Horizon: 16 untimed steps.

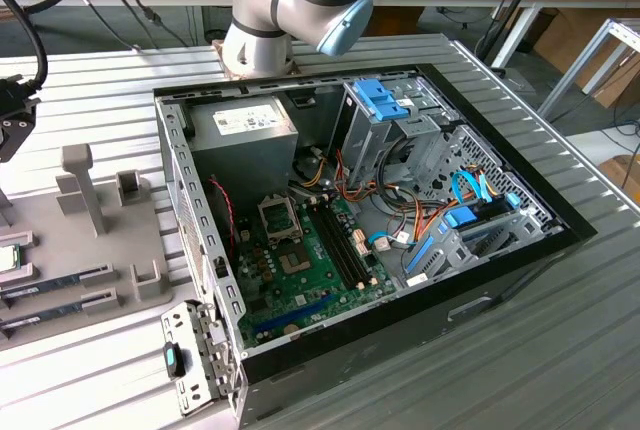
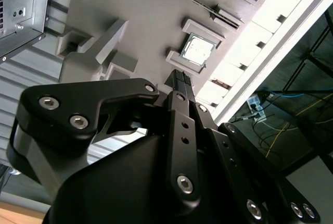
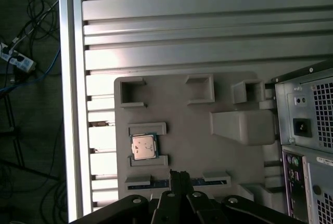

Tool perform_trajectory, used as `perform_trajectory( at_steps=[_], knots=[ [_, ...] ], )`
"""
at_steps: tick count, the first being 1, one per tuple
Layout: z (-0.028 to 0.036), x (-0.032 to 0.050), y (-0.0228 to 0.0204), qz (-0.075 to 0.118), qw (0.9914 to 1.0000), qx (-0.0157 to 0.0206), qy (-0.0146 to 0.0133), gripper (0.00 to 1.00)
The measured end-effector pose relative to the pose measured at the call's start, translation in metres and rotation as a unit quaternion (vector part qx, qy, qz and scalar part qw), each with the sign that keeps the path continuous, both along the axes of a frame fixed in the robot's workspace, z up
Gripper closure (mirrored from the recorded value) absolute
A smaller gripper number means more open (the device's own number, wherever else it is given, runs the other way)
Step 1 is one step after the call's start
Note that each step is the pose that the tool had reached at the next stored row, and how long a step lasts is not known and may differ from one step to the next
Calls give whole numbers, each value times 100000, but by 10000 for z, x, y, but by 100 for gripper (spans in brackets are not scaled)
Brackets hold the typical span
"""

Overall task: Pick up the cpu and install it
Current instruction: 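Reach for the cpu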

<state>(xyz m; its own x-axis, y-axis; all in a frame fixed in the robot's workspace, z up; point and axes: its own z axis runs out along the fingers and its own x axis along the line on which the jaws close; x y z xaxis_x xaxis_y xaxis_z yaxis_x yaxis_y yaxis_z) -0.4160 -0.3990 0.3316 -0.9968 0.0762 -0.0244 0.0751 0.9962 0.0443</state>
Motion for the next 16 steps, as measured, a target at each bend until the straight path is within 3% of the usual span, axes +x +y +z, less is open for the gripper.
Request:
perform_trajectory(
  at_steps=[16],
  knots=[
    [-48,-23,0,0,100000,2,0,89]
  ],
)
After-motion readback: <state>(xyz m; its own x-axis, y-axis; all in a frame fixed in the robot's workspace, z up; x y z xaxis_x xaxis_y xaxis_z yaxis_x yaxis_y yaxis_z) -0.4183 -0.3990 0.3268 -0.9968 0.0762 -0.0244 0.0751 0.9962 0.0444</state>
